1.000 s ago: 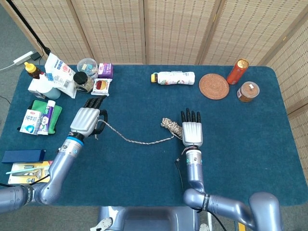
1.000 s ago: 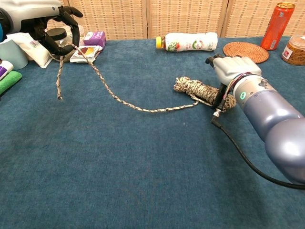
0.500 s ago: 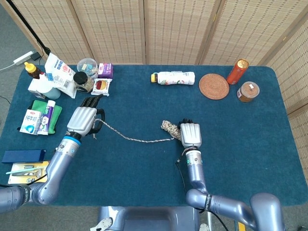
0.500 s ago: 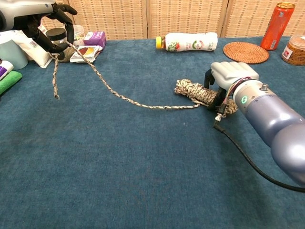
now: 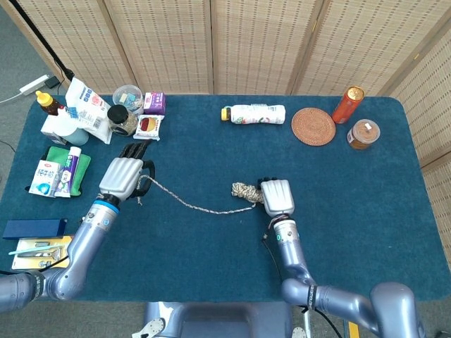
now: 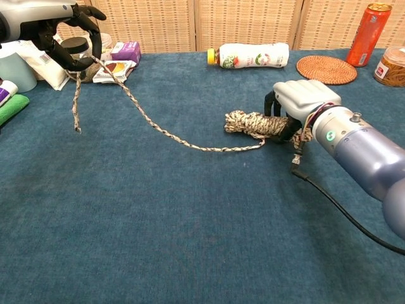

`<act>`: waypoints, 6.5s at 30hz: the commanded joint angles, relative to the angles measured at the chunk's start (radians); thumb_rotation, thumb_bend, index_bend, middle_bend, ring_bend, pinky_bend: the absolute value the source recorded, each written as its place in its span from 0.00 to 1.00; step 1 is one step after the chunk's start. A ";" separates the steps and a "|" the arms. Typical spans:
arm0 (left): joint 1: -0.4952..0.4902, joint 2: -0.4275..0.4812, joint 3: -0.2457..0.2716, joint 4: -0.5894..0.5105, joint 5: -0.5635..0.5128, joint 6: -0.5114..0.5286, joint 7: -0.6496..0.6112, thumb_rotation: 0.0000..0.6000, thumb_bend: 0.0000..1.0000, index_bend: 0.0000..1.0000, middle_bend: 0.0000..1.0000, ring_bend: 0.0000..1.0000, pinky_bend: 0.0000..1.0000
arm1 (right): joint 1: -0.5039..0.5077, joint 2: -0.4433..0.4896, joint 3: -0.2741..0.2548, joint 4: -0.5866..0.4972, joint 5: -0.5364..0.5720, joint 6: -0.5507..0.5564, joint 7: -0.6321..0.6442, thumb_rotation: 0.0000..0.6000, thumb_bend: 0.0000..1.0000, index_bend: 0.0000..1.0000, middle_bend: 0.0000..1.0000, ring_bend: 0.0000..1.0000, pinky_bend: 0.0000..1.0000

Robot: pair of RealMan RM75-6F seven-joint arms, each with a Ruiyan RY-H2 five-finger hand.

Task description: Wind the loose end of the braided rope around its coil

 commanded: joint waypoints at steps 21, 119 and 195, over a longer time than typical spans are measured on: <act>-0.219 0.020 -0.249 -0.126 -0.283 0.067 0.068 1.00 0.50 0.64 0.00 0.00 0.00 | 0.024 0.079 -0.098 -0.184 -0.251 -0.021 0.032 1.00 0.47 0.64 0.53 0.52 0.88; -0.099 -0.114 -0.028 -0.041 0.201 0.053 0.027 1.00 0.48 0.64 0.00 0.00 0.00 | 0.141 0.089 0.136 -0.130 0.185 0.038 0.065 1.00 0.51 0.70 0.58 0.57 0.91; -0.214 -0.144 -0.121 -0.099 -0.040 0.082 0.091 1.00 0.47 0.64 0.00 0.00 0.00 | 0.088 0.126 0.056 -0.204 -0.047 -0.034 0.131 1.00 0.51 0.71 0.60 0.59 0.92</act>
